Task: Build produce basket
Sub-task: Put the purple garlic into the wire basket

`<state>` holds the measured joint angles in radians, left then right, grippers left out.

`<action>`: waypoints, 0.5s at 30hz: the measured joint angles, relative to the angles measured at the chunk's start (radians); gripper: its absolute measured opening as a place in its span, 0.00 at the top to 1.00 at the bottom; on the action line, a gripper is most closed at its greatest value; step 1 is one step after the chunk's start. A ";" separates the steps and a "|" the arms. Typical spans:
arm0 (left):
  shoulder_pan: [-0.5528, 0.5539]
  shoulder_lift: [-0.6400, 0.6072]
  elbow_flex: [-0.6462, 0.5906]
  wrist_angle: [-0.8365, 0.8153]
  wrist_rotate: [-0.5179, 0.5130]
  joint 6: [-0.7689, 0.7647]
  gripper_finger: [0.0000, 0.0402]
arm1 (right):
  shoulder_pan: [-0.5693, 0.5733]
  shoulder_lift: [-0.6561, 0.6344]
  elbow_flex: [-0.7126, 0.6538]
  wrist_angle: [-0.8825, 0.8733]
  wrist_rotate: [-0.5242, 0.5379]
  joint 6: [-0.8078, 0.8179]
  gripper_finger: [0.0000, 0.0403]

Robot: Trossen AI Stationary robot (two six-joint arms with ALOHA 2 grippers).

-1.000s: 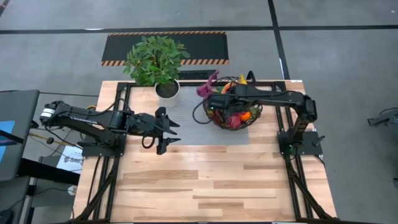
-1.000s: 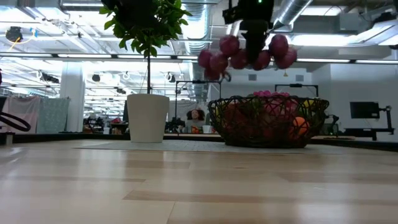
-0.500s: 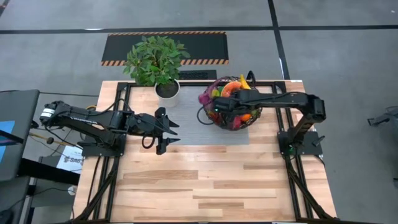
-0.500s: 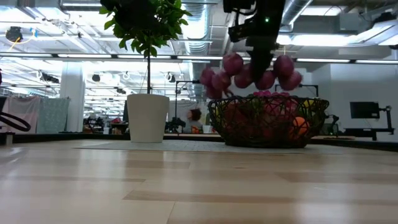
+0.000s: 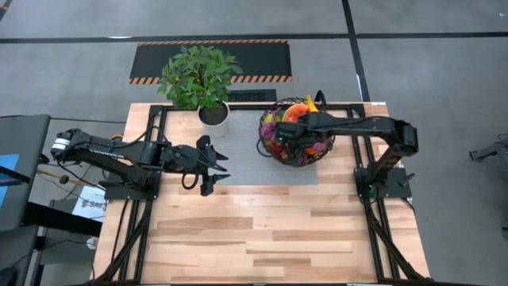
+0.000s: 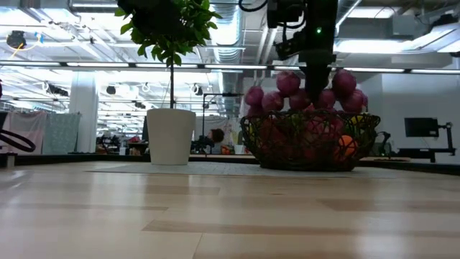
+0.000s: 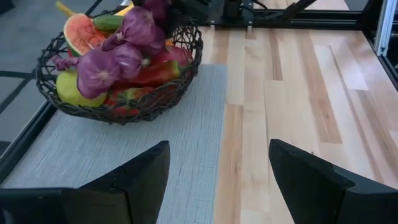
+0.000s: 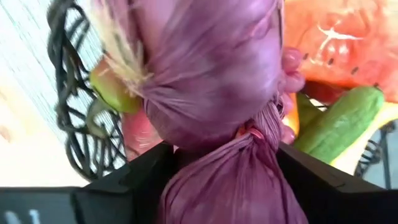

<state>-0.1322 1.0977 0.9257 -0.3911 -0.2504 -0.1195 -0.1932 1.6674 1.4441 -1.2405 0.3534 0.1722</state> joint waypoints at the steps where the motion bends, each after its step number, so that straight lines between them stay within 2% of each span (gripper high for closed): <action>1: 0.000 0.000 0.000 0.000 0.000 0.000 0.34 | 0.000 -0.004 0.000 -0.001 -0.004 0.001 0.32; 15: 0.000 0.000 0.000 0.007 0.003 0.029 0.34 | -0.013 -0.127 0.000 -0.004 -0.041 0.037 0.31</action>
<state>-0.1326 1.0977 0.9257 -0.3845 -0.2478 -0.0902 -0.2066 1.5399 1.4441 -1.2443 0.3120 0.2092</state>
